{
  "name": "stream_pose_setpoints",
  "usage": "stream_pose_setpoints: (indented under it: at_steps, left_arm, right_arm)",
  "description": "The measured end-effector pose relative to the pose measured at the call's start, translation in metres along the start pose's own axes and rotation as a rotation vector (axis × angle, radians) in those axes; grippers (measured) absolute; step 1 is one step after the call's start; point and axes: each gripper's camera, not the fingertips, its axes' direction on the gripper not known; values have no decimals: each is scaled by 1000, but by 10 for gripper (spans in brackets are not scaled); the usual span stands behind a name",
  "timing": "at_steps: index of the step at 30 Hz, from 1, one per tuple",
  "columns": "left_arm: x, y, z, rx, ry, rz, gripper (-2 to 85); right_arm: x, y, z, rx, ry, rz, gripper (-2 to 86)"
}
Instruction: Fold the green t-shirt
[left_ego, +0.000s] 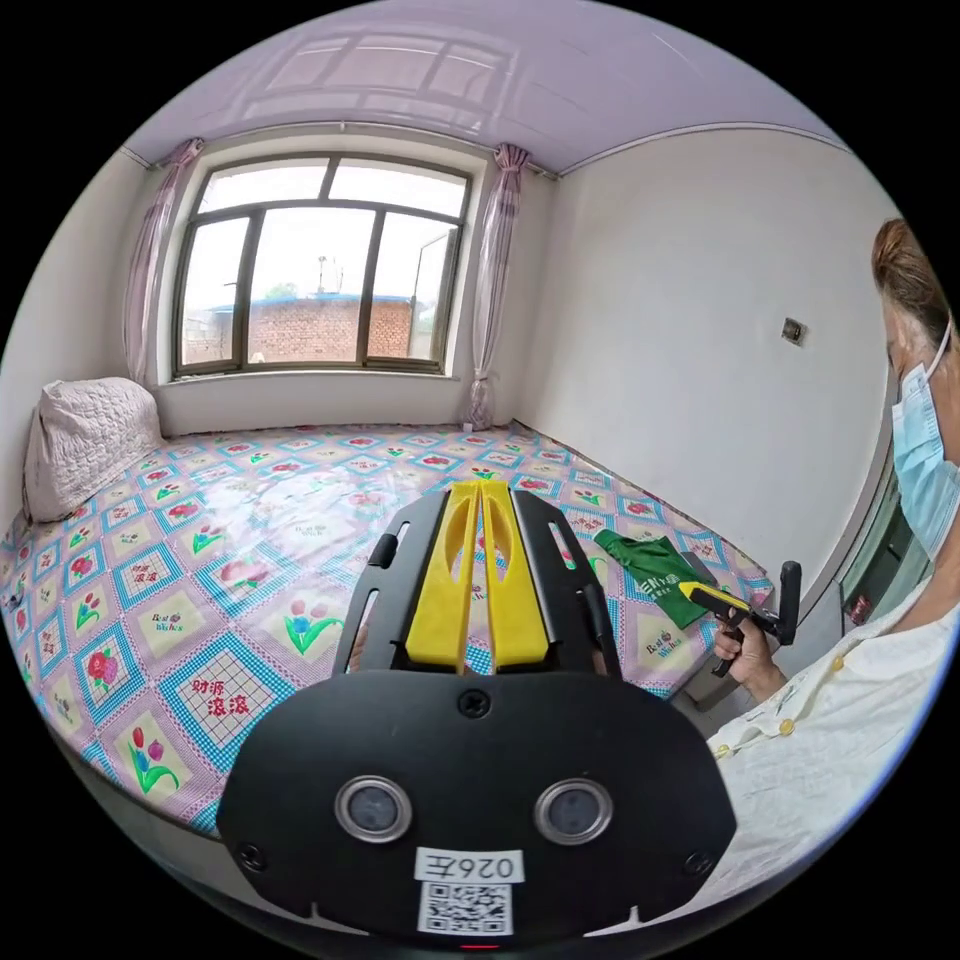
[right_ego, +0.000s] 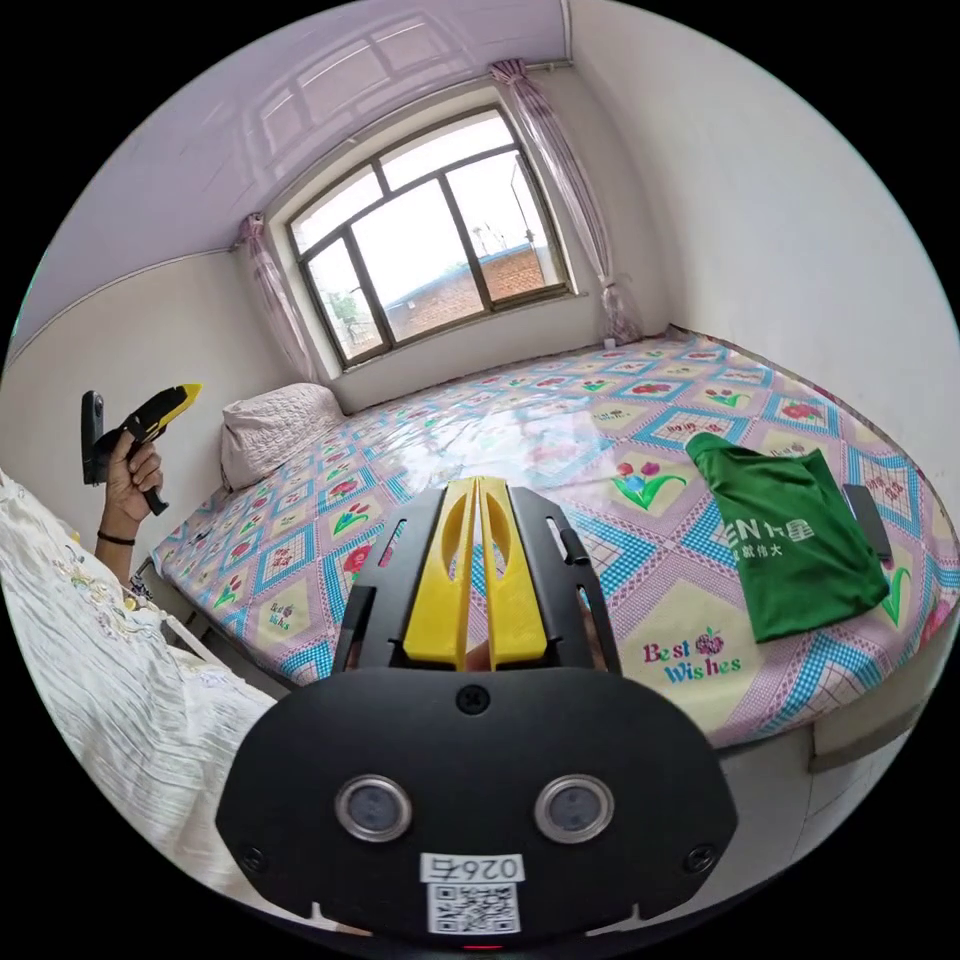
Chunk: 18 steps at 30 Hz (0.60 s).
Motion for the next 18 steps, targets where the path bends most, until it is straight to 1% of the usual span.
stream_pose_setpoints:
  at_steps: [5,11,18]
  left_arm:
    - [21,-16,96,-160,72,-15,-10]
    - [59,-29,197,-280,179,11,-10]
    - [97,-44,281,-388,220,50,-10]
  right_arm:
    - [55,6,15,-94,134,168,-9]
    - [121,8,17,-120,248,368,-9]
    - [169,1,22,-144,379,488,-14]
